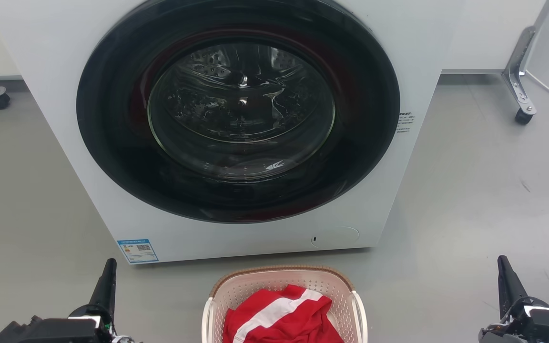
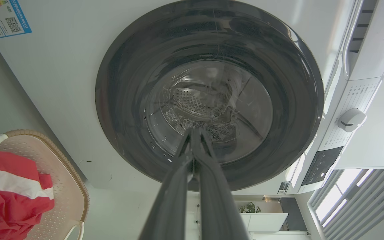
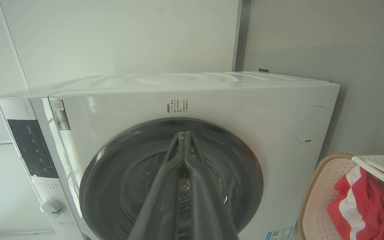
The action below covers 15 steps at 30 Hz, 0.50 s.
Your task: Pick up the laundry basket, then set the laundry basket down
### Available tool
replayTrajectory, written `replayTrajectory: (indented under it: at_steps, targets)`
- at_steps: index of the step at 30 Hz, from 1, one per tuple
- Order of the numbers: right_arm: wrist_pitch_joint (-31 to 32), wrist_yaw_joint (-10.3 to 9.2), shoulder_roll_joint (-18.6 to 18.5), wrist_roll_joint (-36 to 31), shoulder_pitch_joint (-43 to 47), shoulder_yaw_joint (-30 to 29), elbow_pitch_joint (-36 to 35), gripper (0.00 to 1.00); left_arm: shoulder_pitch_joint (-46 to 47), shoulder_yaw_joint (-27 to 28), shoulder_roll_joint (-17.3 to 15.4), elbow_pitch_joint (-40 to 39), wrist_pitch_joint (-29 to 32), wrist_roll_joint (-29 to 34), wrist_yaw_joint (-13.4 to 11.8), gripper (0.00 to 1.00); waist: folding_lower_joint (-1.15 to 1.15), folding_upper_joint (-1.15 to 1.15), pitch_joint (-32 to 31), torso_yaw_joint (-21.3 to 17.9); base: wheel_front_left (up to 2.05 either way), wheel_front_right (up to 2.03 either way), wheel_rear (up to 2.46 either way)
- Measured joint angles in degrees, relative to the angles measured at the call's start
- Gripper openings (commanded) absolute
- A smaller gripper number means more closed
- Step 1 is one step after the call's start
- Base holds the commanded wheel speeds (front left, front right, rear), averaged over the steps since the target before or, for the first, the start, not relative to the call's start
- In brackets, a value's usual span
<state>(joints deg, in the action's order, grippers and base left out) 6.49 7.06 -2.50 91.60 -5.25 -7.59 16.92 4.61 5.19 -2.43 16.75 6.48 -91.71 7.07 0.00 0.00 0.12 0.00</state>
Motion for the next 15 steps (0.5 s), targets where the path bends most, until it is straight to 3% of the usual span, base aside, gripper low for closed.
replayTrajectory:
  at_steps: [15]
  targets:
    - [0.0, -0.01, 0.0, 0.0, 0.0, 0.0, 0.0, 0.00, 0.0, 0.0, 0.0, 0.0, 0.0, 0.0, 0.0, 0.00, 0.00, 0.00, 0.0, 0.0, 0.00, 0.00, 0.00]
